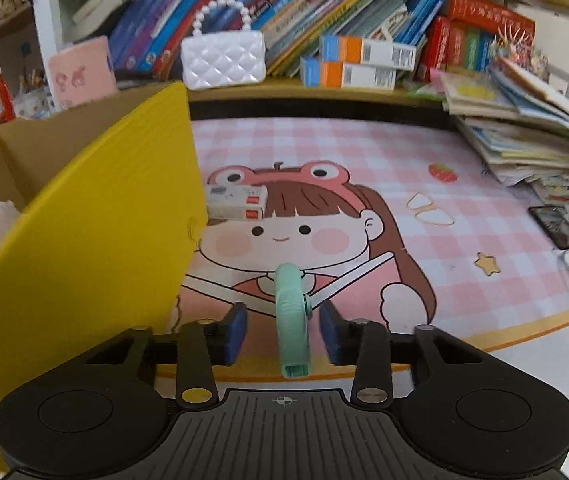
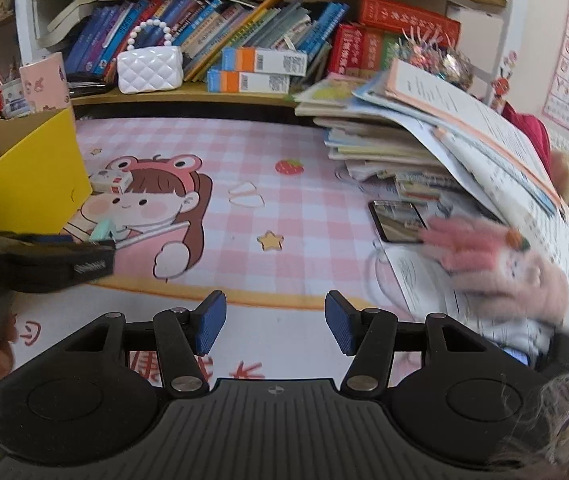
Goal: Organize objects
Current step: 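Grasp the mint-green item with the left tool while the right grasps the white card box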
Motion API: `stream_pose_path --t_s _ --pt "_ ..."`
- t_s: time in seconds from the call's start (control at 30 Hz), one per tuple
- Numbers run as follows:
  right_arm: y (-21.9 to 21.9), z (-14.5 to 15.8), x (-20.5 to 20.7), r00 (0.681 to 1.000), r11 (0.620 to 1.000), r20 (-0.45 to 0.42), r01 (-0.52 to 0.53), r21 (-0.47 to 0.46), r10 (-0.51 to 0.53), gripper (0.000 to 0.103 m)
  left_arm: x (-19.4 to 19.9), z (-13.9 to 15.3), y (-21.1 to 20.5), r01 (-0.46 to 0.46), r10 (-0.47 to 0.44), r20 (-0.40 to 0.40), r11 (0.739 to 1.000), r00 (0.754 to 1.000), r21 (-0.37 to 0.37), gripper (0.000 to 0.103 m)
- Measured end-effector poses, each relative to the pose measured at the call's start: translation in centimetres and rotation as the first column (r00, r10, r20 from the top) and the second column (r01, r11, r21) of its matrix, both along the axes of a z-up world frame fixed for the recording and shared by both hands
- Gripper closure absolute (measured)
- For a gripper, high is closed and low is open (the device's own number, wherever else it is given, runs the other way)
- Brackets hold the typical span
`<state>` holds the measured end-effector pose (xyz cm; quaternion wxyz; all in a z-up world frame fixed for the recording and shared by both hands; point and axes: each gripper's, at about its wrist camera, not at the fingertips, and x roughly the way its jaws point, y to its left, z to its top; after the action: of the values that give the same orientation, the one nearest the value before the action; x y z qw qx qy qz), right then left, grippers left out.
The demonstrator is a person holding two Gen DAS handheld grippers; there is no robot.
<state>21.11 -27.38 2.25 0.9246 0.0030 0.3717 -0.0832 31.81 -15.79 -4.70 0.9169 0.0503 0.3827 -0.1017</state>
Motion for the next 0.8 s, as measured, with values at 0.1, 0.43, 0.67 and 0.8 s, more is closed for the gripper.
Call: stream_pose_path --t_s 0.1,0.43,0.67,0.8 --pt "0.3 0.1 1.1 0.999 0.999 0.012 -0.039 -0.006 0.039 0.050 0.2 -0.5 -0.3 0.031 -0.031 0.009 0.999 0.999 0.013 0.085" --pt "2.9 -1.2 9.8 0.913 0.919 0.110 -0.394 -0.008 0.392 0.050 -6.1 3.6 5.0 0.042 -0.044 -0.013 0.990 0.999 -0.133 0.085" --pt "8.6 -4.8 19.2 0.780 0.781 0.052 -0.618 -0.091 0.624 0.050 -9.2 5.4 7.0 0.009 -0.012 -0.015 0.984 1.000 -0.176 0.085" --pt "10.8 -6.2 22.4 0.752 0.751 0.019 -0.657 -0.074 0.659 0.051 -9.5 6.3 7.6 -0.013 0.011 -0.012 0.982 1.000 -0.189 0.085"
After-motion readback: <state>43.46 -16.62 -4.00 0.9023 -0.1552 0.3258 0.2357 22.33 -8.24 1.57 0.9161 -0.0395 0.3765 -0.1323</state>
